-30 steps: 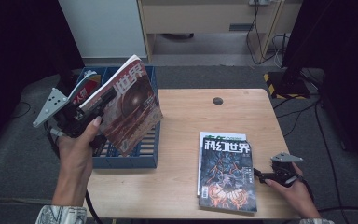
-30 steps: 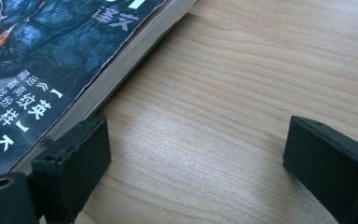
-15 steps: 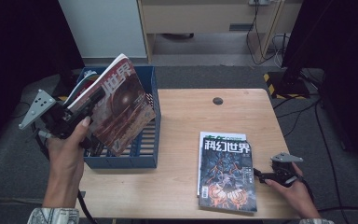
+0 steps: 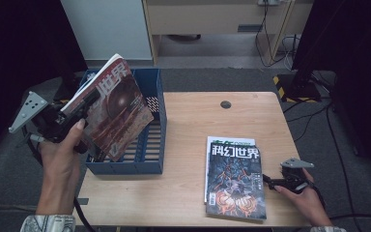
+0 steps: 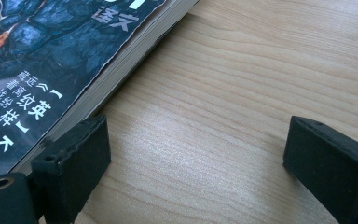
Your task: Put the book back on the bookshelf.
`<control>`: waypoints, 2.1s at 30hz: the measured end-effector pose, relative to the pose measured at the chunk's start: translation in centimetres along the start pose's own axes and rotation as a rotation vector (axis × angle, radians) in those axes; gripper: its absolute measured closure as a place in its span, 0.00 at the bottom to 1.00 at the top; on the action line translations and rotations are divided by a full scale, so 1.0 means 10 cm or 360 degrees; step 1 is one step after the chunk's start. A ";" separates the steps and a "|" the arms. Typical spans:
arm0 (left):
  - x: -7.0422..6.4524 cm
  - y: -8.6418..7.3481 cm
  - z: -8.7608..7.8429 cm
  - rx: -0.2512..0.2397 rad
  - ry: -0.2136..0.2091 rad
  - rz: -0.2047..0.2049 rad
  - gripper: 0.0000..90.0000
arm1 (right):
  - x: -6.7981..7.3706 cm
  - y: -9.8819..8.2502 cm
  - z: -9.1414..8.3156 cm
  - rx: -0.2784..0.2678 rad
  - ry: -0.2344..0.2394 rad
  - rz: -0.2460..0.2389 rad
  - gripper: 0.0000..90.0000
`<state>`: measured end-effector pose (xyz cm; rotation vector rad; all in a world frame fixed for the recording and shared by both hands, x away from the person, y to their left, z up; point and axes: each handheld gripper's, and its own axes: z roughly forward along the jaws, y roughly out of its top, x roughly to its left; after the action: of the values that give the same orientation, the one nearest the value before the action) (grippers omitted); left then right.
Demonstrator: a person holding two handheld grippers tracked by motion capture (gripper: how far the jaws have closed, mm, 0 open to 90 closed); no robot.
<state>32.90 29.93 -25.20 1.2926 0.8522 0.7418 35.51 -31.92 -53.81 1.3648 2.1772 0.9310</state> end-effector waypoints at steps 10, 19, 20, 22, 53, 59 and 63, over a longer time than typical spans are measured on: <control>0.05 -0.04 -0.05 -0.0011 0.0002 -0.0008 0.93 | 0.01 0.01 0.01 0.0003 0.0003 0.0001 0.08; 0.08 -0.06 -0.03 -0.0001 0.0030 0.0000 0.93 | 0.00 0.01 0.01 0.0009 0.0012 -0.0009 0.08; 0.07 -0.06 -0.03 -0.0002 0.0030 0.0001 0.93 | 0.01 0.01 0.01 0.0010 0.0013 -0.0004 0.08; 0.06 -0.05 -0.03 -0.0003 0.0027 0.0005 0.93 | 0.00 0.01 0.01 0.0008 0.0012 -0.0009 0.08; 0.29 -0.07 -0.10 -0.0033 0.0177 -0.0061 0.93 | 0.00 0.02 0.02 0.0007 0.0016 -0.0018 0.08; 0.27 -0.08 -0.08 -0.0029 0.0184 -0.0049 0.93 | 0.00 0.02 0.02 0.0008 0.0016 -0.0014 0.08; 0.26 -0.08 -0.09 -0.0043 0.0185 -0.0034 0.93 | 0.01 0.02 0.02 0.0008 0.0015 -0.0012 0.08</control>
<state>33.45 32.47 -26.34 1.2241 0.9448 0.8149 35.68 -31.77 -53.79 1.3562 2.1918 0.9314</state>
